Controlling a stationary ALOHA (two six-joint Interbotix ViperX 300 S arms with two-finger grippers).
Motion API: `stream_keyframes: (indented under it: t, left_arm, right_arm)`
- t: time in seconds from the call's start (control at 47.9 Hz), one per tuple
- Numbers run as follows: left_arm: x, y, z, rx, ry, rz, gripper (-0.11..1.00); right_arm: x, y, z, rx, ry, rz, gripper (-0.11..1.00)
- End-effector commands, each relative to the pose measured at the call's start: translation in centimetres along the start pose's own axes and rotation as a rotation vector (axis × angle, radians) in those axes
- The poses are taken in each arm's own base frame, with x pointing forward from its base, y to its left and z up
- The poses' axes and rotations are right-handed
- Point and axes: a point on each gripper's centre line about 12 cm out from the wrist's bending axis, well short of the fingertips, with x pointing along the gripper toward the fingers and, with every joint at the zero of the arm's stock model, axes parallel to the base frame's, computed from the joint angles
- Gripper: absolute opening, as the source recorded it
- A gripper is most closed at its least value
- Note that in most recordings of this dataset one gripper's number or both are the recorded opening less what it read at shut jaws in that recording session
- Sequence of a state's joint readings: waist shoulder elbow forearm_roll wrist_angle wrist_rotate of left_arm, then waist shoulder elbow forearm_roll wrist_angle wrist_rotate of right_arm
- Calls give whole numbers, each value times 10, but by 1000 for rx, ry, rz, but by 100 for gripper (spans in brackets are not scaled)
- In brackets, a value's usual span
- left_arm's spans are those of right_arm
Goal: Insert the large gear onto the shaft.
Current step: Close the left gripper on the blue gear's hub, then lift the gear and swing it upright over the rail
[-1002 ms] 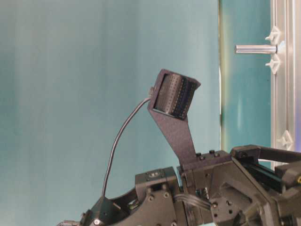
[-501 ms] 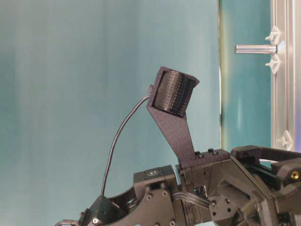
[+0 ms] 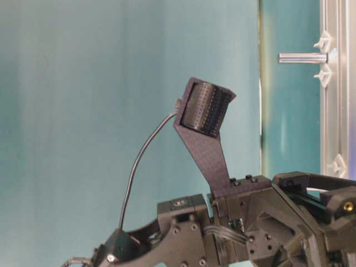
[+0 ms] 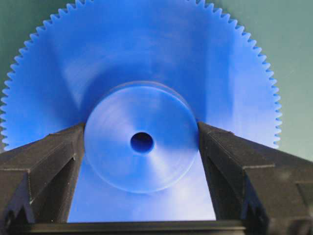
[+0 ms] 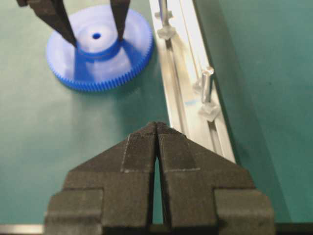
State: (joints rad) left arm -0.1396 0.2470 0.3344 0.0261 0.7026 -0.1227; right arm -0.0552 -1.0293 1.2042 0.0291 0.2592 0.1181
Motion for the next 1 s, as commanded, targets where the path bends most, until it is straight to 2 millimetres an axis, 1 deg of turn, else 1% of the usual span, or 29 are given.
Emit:
stream_keyframes:
  t: [0.0, 0.271, 0.501, 0.584, 0.751, 0.981]
  left_arm:
    - [-29, -2, 18, 2, -70, -9, 77]
    - [-47, -3, 32, 10, -63, -7, 77]
    - [-65, -1, 40, 77, -48, 0, 77]
    - [-76, 3, 46, 87, -67, 2, 77]
    - [-106, 17, 60, 60, -141, 11, 77]
    - [-136, 31, 69, 36, -167, 24, 77]
  right_arm:
    - [1, 0, 4, 11, -8, 0, 5]
    - [0, 0, 4, 13, -8, 0, 5]
    - [0, 0, 4, 13, -10, -1, 5]
    - [0, 0, 4, 13, -12, 1, 5]
    - [-2, 0, 5, 13, -20, 1, 5]
    - [-2, 0, 4, 13, -20, 2, 5]
